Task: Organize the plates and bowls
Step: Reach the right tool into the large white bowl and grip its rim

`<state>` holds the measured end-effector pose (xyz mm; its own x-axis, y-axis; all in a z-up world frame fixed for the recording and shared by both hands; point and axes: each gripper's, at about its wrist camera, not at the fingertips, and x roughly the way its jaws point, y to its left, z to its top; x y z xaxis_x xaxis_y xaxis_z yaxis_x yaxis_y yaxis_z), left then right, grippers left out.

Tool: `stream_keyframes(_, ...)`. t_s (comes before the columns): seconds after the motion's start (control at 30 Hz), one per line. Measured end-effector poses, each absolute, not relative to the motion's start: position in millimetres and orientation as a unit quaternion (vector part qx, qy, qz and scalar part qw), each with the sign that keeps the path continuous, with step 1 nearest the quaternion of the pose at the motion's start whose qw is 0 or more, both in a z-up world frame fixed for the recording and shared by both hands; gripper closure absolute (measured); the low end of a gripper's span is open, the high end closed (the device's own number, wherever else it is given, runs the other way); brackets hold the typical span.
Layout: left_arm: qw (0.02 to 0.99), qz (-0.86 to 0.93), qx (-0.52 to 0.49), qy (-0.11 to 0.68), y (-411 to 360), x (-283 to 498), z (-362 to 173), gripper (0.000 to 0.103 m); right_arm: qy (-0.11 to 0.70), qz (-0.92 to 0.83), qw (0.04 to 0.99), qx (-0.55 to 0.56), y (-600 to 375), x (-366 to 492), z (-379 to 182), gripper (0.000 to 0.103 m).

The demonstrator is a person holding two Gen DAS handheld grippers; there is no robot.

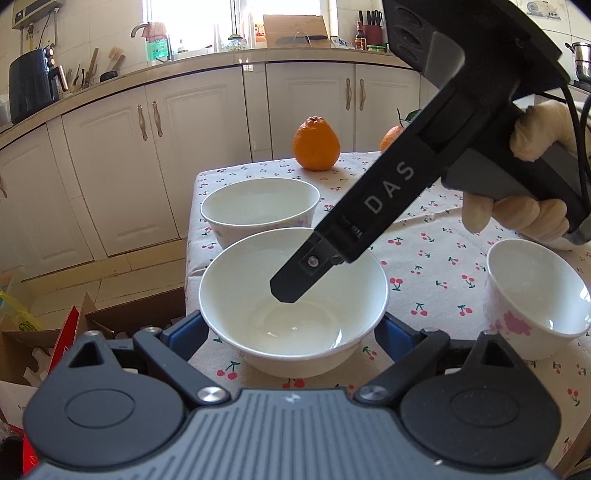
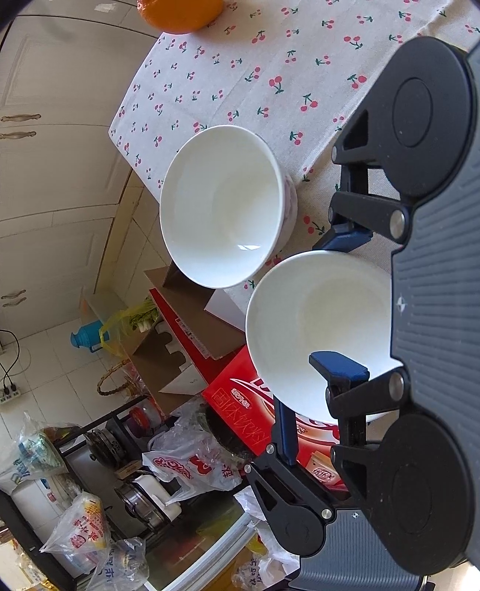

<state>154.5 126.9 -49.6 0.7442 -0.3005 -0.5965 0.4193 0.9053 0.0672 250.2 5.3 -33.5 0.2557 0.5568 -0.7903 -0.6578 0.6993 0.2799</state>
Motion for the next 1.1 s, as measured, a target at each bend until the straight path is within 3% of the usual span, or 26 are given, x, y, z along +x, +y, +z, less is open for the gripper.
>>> stream_keyframes(1.1,0.928,-0.247,0.117,0.252,64.5,89.8,9.6,0.007,0.419,0.379,0.825,-0.024,-85.6,167.0,27.2,0.041)
